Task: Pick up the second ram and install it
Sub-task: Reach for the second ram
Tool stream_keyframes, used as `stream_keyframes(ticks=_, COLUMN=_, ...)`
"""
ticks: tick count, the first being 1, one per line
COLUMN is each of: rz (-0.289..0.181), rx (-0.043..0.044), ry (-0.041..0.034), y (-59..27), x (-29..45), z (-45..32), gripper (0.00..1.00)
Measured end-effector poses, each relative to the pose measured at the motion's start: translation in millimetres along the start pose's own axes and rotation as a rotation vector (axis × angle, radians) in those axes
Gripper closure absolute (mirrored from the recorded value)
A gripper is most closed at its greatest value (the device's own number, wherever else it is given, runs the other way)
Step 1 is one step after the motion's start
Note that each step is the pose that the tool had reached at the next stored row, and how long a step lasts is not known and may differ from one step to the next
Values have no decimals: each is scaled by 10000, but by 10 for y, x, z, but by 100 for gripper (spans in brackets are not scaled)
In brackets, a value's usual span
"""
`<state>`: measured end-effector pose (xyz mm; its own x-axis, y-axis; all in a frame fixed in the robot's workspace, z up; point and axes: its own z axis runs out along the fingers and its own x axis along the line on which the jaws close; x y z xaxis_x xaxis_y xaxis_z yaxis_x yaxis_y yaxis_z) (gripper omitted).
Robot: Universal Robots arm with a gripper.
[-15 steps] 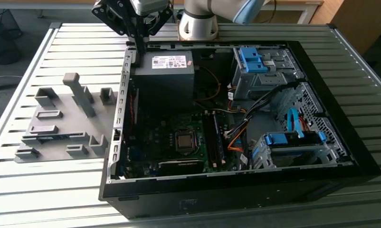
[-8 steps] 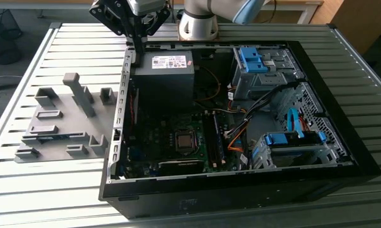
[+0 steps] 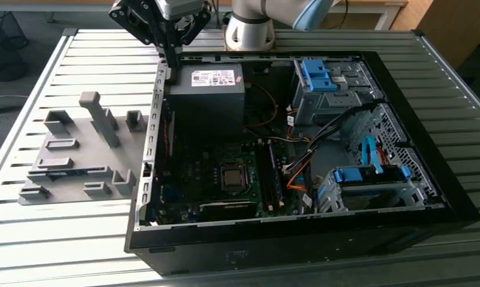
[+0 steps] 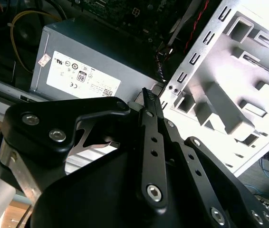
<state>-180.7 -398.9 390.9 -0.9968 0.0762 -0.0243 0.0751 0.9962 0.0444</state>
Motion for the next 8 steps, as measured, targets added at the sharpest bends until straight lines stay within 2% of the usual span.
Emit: stream_keyframes(ticks=8, rz=0, rx=0, ry=0, y=-3, x=38, z=1, gripper=89)
